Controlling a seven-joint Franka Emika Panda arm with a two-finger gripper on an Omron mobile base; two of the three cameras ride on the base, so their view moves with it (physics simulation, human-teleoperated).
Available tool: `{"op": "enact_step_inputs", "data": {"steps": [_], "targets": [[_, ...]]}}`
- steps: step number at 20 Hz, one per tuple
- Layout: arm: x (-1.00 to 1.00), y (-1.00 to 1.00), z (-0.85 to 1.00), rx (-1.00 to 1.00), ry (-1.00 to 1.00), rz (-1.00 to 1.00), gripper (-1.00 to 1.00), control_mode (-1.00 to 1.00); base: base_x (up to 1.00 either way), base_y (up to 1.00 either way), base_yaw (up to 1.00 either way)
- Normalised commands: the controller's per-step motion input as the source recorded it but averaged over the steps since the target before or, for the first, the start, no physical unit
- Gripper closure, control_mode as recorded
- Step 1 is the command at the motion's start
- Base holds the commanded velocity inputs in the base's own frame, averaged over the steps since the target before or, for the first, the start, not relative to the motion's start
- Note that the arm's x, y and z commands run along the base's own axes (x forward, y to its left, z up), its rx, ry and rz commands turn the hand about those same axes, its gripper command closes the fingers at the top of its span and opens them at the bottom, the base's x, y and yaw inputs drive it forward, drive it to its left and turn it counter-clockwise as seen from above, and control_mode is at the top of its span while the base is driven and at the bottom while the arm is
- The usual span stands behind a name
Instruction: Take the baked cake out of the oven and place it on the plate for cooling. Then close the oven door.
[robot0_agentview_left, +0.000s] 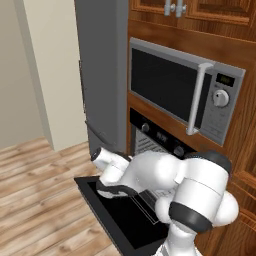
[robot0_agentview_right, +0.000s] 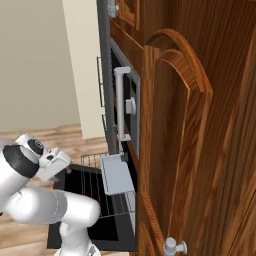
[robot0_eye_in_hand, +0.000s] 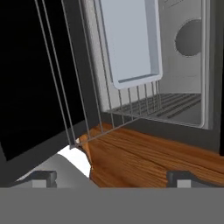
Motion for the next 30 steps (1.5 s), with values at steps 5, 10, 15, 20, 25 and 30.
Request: {"op": "enact_step_inputs", "data": {"steps": [5, 10, 15, 20, 25, 30], "targets": [[0.42, 0.01, -0.57, -0.18, 0.01, -0.14, -1.00, -1.00, 0.00, 0.00, 0.00], [0.41, 0.00, -0.56, -0.18, 0.00, -0.13, -1.00, -1.00, 0.00, 0.00, 0.00], [0.28, 0.09, -0.54, -0.17, 0.00, -0.12, -1.00, -1.00, 0.00, 0.00, 0.00], [0.28, 0.16, -0.49, -0.16, 0.00, -0.11, -1.00, -1.00, 0.00, 0.00, 0.00], [0.33, 0.10, -0.39, -0.15, 0.00, -0.11, -1.00, -1.00, 0.00, 0.00, 0.00], [0.30, -0.08, -0.20, -0.10, 0.00, -0.05, -1.00, -1.00, 0.00, 0.00, 0.00]]}}
